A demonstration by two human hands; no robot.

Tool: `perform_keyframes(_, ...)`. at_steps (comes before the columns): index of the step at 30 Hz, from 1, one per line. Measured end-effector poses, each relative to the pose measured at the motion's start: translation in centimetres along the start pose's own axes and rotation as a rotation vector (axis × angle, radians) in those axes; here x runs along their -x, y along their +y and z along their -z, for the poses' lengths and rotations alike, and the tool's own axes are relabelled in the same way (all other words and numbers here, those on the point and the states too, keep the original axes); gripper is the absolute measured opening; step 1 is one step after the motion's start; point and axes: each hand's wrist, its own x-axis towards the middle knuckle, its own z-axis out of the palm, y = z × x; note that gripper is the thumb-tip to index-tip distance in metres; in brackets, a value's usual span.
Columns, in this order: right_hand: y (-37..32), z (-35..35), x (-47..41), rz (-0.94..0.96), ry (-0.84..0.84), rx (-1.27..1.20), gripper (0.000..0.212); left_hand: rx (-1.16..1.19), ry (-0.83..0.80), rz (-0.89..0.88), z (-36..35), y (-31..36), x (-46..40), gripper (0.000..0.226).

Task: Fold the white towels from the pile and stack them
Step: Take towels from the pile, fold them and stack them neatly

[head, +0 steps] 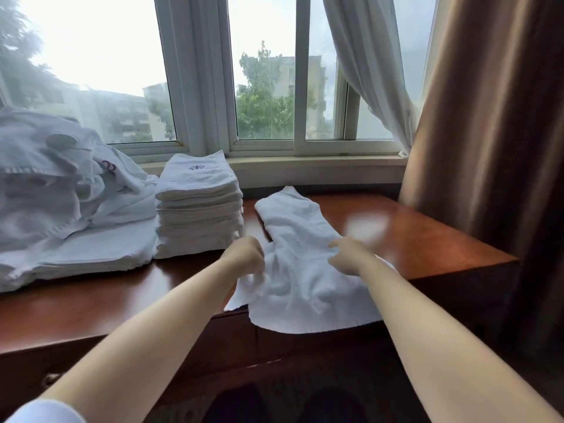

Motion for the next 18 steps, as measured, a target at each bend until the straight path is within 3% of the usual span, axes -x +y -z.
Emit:
perform_keyframes(4,-1.2,-0.9,-1.1,0.052,-0.097,-0.077,0.047,0.029,0.048,-0.004,-0.6,-0.3,-1.5,0.020)
perform_keyframes(10,-2.0,-1.6,-5.8,0.097,-0.031,-0.133,0.043,0.057,0.118,-0.017,-1.3,1.5,-6.6,0.019)
perform_keyframes(13,-2.1,-1.1,-9.4,0.078,0.008,-0.152,0.039,0.149,0.112,0.071,-1.8,2.7,-10.7,0.018)
perform_keyframes(18,-1.6,-0.4,-17.1,0.044,0.053,-0.186,0.032,0.484,0.193,0.366,-2.9,4.4,-19.3,0.039)
